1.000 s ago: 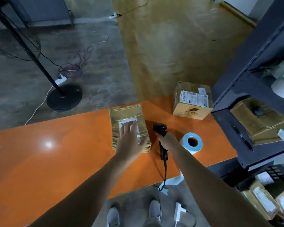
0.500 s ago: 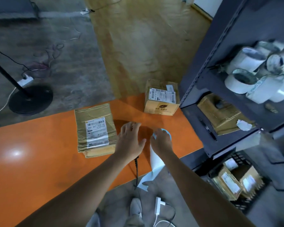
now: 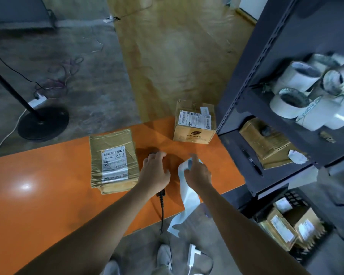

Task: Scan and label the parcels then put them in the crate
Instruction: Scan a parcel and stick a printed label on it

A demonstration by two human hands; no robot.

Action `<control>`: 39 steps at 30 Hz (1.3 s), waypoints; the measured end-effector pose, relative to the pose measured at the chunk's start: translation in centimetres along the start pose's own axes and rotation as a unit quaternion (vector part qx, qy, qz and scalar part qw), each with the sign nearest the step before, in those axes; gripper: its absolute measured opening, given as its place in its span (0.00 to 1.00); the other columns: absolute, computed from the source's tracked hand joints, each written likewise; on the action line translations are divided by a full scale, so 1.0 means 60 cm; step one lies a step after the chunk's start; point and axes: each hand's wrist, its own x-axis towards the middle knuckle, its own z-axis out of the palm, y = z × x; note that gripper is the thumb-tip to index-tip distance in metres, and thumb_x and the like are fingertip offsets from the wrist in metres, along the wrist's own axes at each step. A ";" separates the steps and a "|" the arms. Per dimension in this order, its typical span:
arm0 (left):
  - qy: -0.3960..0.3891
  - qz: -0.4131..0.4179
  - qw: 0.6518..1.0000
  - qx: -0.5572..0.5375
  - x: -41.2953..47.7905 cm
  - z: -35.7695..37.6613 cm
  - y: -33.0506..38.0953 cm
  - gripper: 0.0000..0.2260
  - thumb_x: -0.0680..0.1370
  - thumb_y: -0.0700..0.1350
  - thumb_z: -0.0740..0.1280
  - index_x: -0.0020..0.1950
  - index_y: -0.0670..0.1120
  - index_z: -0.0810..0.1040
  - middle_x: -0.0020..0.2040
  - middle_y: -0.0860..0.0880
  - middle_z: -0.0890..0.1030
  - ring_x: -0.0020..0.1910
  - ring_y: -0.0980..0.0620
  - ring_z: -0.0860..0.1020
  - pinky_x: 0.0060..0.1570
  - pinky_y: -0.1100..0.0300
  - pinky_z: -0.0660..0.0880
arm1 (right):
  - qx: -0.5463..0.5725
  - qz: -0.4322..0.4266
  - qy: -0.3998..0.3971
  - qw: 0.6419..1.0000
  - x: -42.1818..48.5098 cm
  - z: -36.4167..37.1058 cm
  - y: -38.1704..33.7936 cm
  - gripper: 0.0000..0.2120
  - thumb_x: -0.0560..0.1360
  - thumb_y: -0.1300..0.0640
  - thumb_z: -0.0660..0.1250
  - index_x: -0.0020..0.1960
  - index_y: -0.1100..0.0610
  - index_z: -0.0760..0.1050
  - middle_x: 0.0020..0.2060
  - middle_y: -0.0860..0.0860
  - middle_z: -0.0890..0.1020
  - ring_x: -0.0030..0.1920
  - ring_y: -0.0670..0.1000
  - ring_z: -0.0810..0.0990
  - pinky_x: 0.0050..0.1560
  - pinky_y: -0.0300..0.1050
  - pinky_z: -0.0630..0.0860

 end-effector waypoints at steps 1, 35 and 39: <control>-0.002 -0.010 1.000 -0.020 0.004 -0.005 -0.002 0.22 0.77 0.41 0.64 0.71 0.46 0.66 0.65 0.45 0.71 0.66 0.43 0.68 0.66 0.51 0.68 | 0.060 -0.006 -0.008 0.998 -0.002 -0.015 0.000 0.26 0.78 0.61 0.62 0.72 0.48 0.60 0.52 0.53 0.78 0.50 0.55 0.79 0.45 0.46 0.77; 0.067 0.103 0.972 -0.199 -0.013 -0.118 -0.037 0.33 0.68 0.35 0.75 0.66 0.57 0.67 0.49 0.50 0.79 0.48 0.52 0.79 0.39 0.64 0.72 | 0.158 -0.214 0.087 0.960 -0.070 -0.111 -0.144 0.10 0.77 0.62 0.69 0.58 0.59 0.81 0.49 0.51 0.84 0.46 0.44 0.79 0.47 0.23 0.71; 0.079 0.106 0.973 -0.189 -0.013 -0.118 -0.032 0.32 0.69 0.35 0.74 0.67 0.55 0.68 0.48 0.51 0.79 0.47 0.53 0.78 0.38 0.64 0.73 | 0.144 -0.202 0.107 0.963 -0.068 -0.112 -0.149 0.08 0.76 0.61 0.70 0.55 0.59 0.82 0.47 0.51 0.85 0.45 0.45 0.80 0.45 0.24 0.71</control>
